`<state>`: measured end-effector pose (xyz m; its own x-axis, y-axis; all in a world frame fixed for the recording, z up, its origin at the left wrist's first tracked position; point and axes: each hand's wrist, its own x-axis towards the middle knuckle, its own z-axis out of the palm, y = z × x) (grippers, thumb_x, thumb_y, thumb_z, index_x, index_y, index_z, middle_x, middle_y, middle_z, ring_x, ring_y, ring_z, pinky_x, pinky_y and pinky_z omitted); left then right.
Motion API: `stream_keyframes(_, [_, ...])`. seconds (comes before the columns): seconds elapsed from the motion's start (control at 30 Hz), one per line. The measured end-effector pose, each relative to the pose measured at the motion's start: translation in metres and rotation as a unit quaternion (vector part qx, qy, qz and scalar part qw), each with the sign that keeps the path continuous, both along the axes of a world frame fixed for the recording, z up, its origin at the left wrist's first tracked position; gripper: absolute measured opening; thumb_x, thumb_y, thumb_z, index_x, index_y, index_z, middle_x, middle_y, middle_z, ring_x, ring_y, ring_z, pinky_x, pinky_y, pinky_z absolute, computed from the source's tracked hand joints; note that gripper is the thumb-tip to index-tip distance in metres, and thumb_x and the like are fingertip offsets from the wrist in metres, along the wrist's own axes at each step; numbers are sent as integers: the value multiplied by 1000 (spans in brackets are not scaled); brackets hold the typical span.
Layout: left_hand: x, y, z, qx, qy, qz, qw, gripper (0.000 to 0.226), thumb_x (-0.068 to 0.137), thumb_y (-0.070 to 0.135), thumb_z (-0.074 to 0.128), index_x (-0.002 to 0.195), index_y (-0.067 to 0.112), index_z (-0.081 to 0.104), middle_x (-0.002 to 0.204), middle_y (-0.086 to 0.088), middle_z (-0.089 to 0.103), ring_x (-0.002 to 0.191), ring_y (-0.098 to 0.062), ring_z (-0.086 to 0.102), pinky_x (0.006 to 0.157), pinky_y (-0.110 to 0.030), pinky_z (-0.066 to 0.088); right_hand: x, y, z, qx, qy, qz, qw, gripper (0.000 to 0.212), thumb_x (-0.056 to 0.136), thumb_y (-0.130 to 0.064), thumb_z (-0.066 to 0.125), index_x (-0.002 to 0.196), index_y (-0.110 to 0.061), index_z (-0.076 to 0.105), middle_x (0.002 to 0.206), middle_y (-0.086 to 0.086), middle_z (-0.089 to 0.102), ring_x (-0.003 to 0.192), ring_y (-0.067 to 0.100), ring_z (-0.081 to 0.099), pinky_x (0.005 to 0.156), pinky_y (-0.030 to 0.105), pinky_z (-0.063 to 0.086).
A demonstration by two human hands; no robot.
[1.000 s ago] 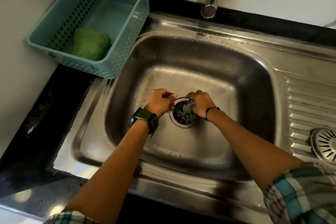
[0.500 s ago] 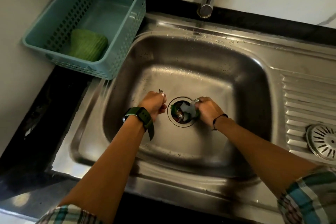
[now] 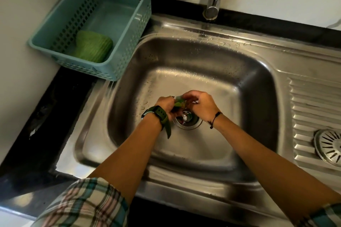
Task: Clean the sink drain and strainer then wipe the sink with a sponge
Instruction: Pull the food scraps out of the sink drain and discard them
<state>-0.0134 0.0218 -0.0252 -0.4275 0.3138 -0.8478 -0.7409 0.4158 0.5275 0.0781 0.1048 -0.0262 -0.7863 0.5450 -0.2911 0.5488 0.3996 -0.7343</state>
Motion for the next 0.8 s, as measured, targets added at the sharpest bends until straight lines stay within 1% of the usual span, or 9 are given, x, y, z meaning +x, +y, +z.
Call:
stream_keyframes(0.1, [-9,-6,-10,-59,64,-24,996,12,90,-3,42,92,-3,54,83,-18,56,57,-23,55,33,-21,46,1,4,-26,62,-63,-46,995,33,81,8,51,107,-8,65,110,13,67,102,28,61,92,32,50])
stream_keyframes(0.23, [-19,-17,-20,-97,91,-51,990,5,85,1,54,88,-2,52,88,-18,57,61,-24,58,39,-25,49,-4,-3,-60,126,-214,111,962,33,90,-16,51,122,-15,57,123,14,61,113,32,56,94,35,47])
stream_keyframes(0.37, [-29,-28,-32,-155,148,-97,972,9,79,2,58,72,-3,55,76,-18,58,62,-29,59,69,-39,58,-14,-16,-79,188,-258,201,926,35,91,-17,48,125,-8,51,127,19,53,115,35,52,95,40,46])
stream_keyframes(0.43, [-32,-33,-33,-169,179,-131,960,11,80,5,60,84,-5,63,82,-15,58,77,-29,59,80,-35,54,-14,-20,-83,205,-277,213,914,36,91,-10,46,127,-6,49,129,21,49,116,38,50,95,42,45])
stream_keyframes(0.5, [-36,-35,-38,-165,204,-186,947,30,84,4,55,110,-9,60,90,-12,51,85,-22,50,80,-32,46,-12,-19,-82,197,-267,187,925,36,89,-6,47,125,-3,51,129,22,50,116,37,51,96,41,43])
stream_keyframes(0.63, [-33,-33,-41,-150,213,-214,942,34,87,0,50,119,-9,55,96,-13,51,88,-20,46,89,-35,46,-6,-6,-66,60,-182,-60,980,21,82,-3,57,100,-4,69,113,17,66,108,33,58,94,34,47])
stream_keyframes(0.7, [-24,-27,-39,-134,190,-187,954,30,85,-4,51,113,-7,59,105,-20,61,94,-24,56,95,-42,49,-6,0,-51,-57,-126,-180,974,18,79,2,61,90,-6,72,106,15,69,104,30,61,94,33,50])
stream_keyframes(0.73, [-19,-23,-38,-128,174,-166,962,26,83,-6,52,107,-6,62,108,-23,63,97,-30,60,93,-45,51,-7,0,-42,-125,-92,-218,963,17,78,5,61,87,-5,72,102,16,69,101,30,62,93,36,52])
stream_keyframes(0.8, [-10,-16,-35,-104,135,-119,978,23,80,-10,53,98,-2,65,103,-23,65,97,-37,63,86,-47,54,-12,-2,-24,-232,-29,-239,942,17,77,7,61,87,-2,71,99,19,69,98,32,63,90,41,53])
